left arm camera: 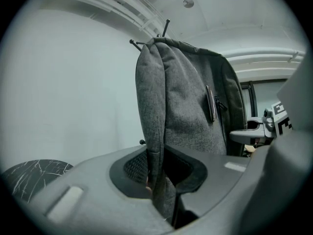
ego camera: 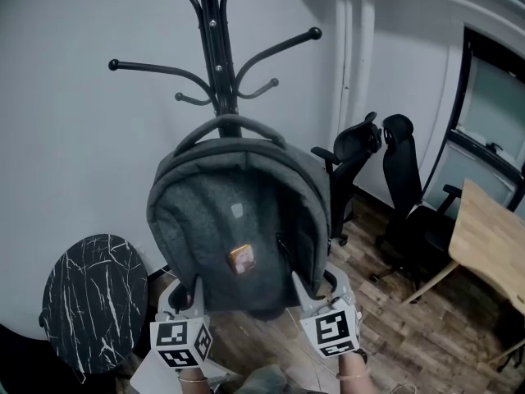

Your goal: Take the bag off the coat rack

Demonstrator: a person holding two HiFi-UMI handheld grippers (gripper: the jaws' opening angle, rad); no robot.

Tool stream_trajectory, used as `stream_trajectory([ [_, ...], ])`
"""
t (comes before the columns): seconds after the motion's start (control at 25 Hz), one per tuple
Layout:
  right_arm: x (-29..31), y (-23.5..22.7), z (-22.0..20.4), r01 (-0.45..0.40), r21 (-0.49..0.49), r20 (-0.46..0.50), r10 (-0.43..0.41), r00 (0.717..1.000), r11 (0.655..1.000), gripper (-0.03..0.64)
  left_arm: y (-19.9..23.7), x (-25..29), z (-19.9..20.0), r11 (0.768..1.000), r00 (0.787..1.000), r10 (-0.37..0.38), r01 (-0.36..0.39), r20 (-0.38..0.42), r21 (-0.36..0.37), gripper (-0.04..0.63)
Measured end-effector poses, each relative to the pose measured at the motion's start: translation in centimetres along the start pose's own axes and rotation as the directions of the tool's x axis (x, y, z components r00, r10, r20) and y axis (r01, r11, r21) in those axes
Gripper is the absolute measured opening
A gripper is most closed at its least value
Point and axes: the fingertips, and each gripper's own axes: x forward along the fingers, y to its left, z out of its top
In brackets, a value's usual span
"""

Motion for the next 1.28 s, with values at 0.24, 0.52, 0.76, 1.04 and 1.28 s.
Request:
stream_trajectory([
  [0.24, -2.5, 0.3, 0.2, 0.002, 0.007, 0.011, -0.003, 1.0, 1.0, 0.143, -1.1, -2.3, 0.2, 1.0, 1.0, 0.003, -0.003, 0.009, 0.005, 0.069],
  [0.52, -5.7, 0.8, 0.4, 0.007, 0.003, 0.014, -0.007, 1.0, 1.0, 0.143, -2.5, -5.2, 0.3, 1.0, 1.0, 0.008, -0.008, 0.022, 0.009, 0.069],
  [0.76, -8.4, 1.4, 0.5, 0.005, -0.012, 0.017, -0.005, 1.0, 1.0, 0.143, -3.6, -7.7, 0.0, 1.0, 1.0, 0.015, -0.015, 0.027, 0.003, 0.069],
  [1.04, -10.3, 2.1, 0.4, 0.008, -0.012, 0.024, -0.007, 1.0, 1.0, 0.143, -4.1, -9.6, -0.4, 1.0, 0.999, 0.027, -0.027, 0.029, -0.002, 0.069],
  [1.28, -11.6, 2.0, 0.3, 0.032, -0.017, 0.038, -0.031, 0.999, 0.999, 0.143, -5.0, -10.2, -0.4, 1.0, 0.999, 0.001, -0.001, 0.04, 0.003, 0.069],
])
